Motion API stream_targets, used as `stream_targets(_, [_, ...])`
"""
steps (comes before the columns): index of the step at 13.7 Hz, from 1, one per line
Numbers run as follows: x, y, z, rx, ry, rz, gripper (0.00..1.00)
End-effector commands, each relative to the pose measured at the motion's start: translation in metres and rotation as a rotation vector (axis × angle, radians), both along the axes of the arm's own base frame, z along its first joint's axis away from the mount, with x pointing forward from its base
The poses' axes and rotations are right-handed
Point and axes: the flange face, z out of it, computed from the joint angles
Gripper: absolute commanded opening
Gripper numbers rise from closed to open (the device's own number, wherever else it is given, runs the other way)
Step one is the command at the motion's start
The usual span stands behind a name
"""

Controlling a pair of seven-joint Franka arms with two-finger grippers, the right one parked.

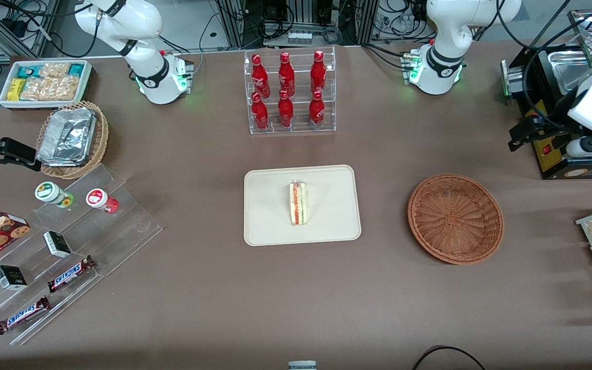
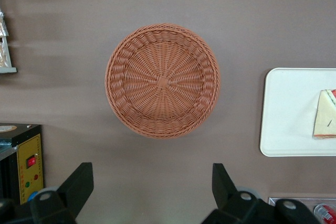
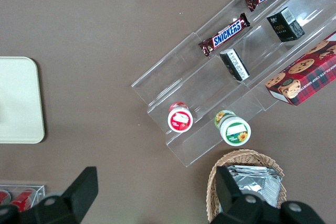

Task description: Place sandwich from basket to tray

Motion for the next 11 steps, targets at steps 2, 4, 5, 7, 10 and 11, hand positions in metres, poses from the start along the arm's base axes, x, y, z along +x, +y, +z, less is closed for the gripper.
stream_targets(2, [0.017, -0.005, 0.014, 0.019, -0.014, -0.014, 1.0])
stream_targets(4, [0.019, -0.006, 0.013, 0.022, -0.011, -0.017, 1.0])
stream_targets(5, [0.019, -0.006, 0.013, 0.028, -0.012, -0.019, 1.0])
stream_targets(7, [0.019, -0.004, 0.012, 0.045, -0.01, -0.018, 1.0])
stream_targets(10, [0.031, -0.003, 0.005, 0.056, 0.025, -0.02, 1.0])
stream_targets(11, [0.033, -0.003, 0.008, 0.056, 0.034, -0.021, 1.0])
